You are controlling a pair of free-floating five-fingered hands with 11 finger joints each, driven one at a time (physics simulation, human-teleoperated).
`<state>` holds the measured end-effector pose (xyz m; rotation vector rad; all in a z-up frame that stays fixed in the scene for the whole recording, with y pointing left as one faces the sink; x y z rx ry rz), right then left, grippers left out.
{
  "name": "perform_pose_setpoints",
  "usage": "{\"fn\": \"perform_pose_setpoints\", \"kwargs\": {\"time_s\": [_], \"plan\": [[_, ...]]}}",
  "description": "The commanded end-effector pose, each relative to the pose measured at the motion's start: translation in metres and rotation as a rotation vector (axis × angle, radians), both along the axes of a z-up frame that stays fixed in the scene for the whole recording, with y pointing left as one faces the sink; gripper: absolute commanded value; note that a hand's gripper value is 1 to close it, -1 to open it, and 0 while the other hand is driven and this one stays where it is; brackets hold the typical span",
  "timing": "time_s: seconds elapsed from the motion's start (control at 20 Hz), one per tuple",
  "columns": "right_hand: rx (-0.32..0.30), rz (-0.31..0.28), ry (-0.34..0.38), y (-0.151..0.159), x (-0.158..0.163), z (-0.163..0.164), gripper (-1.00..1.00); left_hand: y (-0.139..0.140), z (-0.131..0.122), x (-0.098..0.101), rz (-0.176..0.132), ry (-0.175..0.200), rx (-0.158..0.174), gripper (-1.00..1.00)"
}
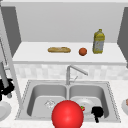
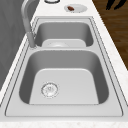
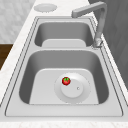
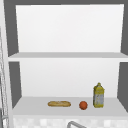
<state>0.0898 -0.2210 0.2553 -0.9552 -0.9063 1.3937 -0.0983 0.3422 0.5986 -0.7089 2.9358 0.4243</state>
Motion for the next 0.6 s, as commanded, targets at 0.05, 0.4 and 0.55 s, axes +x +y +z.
{"fn": "perform_pose_setpoints", "kwargs": {"time_s": [0.05,0.4,0.55], "plan": [[0.0,0.0,0.0,0.0,0.0,0.0,0.0,0.026,-0.024,-0.014,-0.065,-0.019,0.0,1.0],[0.0,0.0,0.0,0.0,0.0,0.0,0.0,0.057,-0.028,-0.02,-0.122,-0.016,-0.001,1.0],[0.0,0.0,0.0,0.0,0.0,0.0,0.0,0.07,-0.03,-0.021,-0.148,-0.018,-0.003,1.0]]}}
